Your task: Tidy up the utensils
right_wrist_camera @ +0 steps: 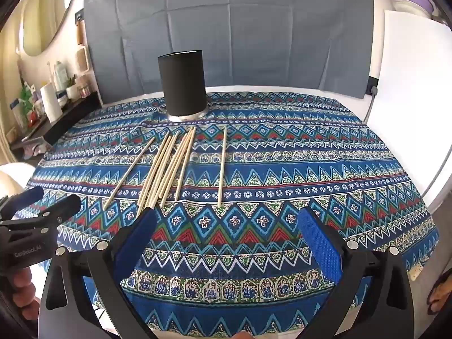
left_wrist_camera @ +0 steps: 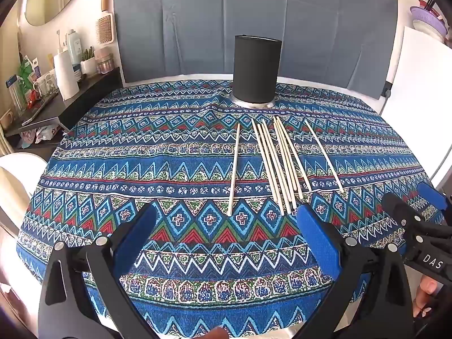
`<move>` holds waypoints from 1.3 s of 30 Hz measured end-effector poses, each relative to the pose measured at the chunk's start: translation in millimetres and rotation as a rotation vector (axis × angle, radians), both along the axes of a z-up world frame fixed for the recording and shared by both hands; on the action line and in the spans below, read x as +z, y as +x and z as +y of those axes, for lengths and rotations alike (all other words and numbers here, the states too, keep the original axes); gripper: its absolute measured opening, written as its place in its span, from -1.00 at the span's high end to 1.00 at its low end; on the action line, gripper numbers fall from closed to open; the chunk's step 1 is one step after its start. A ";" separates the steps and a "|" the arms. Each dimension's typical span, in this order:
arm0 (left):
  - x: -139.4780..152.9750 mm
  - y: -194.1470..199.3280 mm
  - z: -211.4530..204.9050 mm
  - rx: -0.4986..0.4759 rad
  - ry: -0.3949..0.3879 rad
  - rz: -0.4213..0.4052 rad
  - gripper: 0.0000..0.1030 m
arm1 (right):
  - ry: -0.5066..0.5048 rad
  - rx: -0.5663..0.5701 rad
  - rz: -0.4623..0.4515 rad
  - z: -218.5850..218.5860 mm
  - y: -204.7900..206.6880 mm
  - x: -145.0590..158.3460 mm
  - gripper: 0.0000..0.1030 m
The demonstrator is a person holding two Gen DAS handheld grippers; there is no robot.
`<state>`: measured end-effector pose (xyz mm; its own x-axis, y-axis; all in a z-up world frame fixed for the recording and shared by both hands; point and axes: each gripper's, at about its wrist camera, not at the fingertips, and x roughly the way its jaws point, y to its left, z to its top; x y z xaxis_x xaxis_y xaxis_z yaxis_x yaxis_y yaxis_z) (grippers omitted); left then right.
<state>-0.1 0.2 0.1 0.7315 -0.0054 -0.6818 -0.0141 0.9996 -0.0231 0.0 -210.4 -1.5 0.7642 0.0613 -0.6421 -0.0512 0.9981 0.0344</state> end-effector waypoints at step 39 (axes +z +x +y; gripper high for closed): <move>-7.6 0.5 -0.6 0.015 0.012 0.027 -0.89 | -0.005 -0.001 0.004 0.9 -0.5 -0.4 -0.86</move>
<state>0.4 -0.4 -7.5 0.7131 0.0134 -0.7010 -0.0294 0.9995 -0.0108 -0.5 -209.5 -1.9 0.7617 0.0575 -0.6454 -0.0505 0.9983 0.0293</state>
